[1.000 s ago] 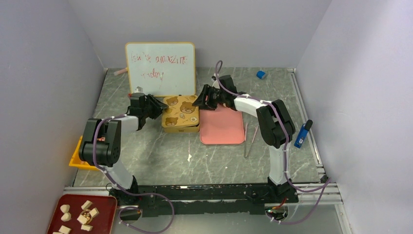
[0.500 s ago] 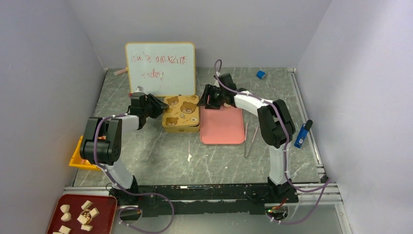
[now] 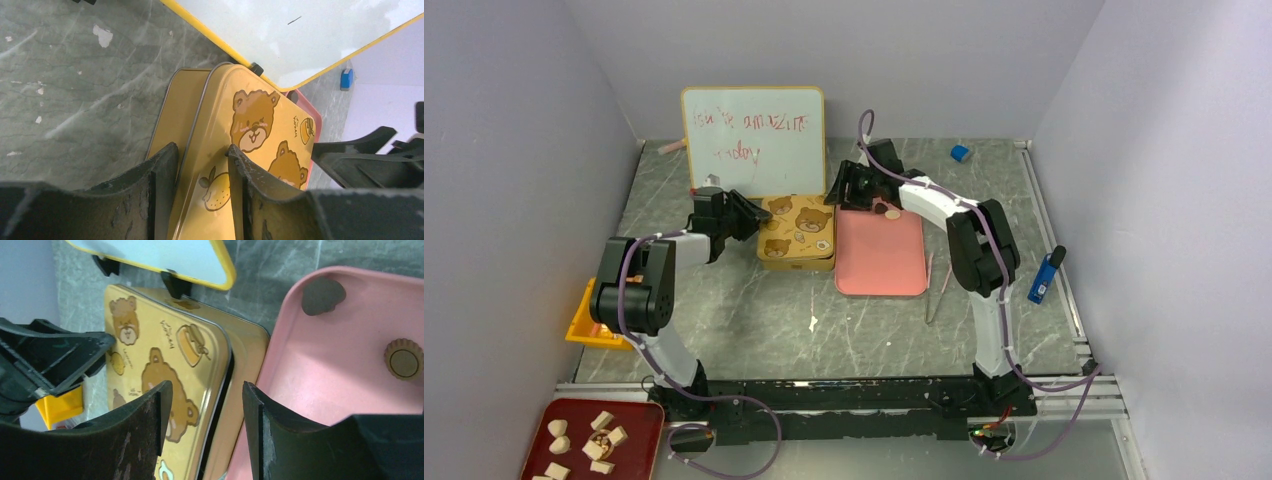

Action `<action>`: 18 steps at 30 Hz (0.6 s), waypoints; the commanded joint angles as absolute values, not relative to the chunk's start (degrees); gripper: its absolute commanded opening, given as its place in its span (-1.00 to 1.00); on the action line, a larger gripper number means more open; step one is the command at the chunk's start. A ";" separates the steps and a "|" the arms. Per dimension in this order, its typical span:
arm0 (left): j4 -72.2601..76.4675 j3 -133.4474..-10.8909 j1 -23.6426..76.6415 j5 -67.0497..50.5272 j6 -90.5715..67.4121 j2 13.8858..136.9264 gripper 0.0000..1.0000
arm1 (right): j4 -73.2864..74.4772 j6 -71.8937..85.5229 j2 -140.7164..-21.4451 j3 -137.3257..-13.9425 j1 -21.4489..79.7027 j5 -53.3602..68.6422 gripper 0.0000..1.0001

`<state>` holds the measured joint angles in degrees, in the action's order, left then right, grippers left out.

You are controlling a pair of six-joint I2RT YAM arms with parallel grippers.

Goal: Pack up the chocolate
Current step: Adjust the box lid on the packing box.

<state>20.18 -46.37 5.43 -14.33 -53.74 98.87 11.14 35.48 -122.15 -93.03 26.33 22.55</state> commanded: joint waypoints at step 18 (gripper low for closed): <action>21.14 -52.42 7.92 -20.59 -50.70 102.13 -0.06 | 17.65 33.24 -127.01 -98.19 27.00 20.83 0.15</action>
